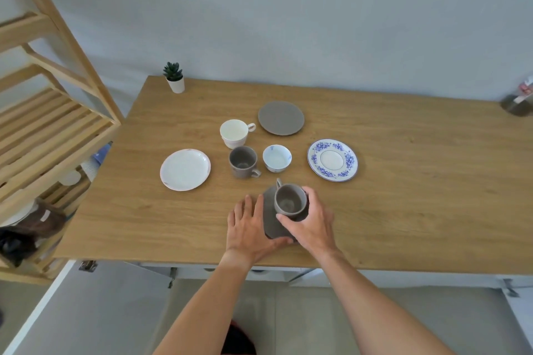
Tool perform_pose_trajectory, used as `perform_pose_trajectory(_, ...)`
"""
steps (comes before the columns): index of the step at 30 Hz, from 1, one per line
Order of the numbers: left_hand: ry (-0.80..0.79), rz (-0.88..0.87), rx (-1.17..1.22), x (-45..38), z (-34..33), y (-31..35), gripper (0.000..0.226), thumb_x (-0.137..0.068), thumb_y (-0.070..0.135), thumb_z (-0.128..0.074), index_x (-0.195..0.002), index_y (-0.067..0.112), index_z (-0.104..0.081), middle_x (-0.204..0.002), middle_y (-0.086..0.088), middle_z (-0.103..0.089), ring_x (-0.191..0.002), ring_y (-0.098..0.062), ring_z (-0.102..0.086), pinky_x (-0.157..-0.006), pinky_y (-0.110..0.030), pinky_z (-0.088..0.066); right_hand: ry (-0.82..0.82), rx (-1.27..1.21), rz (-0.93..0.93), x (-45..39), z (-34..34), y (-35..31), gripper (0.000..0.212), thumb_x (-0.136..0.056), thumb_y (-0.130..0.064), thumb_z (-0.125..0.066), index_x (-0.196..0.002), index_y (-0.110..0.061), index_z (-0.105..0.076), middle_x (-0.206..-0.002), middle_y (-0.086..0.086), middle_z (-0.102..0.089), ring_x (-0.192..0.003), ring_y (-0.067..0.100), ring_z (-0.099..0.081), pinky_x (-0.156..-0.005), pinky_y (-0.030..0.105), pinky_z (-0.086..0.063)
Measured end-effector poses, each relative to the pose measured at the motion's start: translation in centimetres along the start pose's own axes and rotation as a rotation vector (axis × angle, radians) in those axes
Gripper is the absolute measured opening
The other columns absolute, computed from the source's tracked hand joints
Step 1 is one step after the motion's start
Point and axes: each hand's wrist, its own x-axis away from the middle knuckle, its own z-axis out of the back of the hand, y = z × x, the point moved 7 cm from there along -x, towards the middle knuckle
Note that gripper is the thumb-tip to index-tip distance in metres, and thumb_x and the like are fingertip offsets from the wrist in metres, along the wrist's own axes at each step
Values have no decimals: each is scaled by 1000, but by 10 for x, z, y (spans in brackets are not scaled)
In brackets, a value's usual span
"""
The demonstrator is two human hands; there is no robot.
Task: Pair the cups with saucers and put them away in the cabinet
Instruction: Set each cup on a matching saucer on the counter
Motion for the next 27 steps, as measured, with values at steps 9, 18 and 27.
perform_pose_trajectory(9,-23,-71,-53,-6,4,0,131,-48,100,-35,-152,24,-12,-158,-14,-19,-143,-33,-20,-115,-46,-21,-35,-19,-18,7,2,12,80,-58,-50,-80,-128,-32,-46,-120,-17,-61,-113,12,-57,-101,43,-46)
perform_pose_trajectory(18,114,-152,261,-23,37,-50,50,-77,48,-59,-121,25,-56,-119,4,-62,-111,-13,-55,-96,-39,-50,91,-37,-67,-13,38,37,62,-86,-61,-46,-131,-19,-53,-124,-6,-54,-121,18,-51,-107,45,-40)
perform_pose_trajectory(27,315,-29,493,-73,91,-74,79,-74,32,-78,-138,13,-34,-135,-8,-49,-118,-23,-52,-96,-39,-50,51,138,-379,-98,38,28,71,-96,-46,-52,-154,-17,-20,-154,15,-32,-138,34,-35,-111,48,-29)
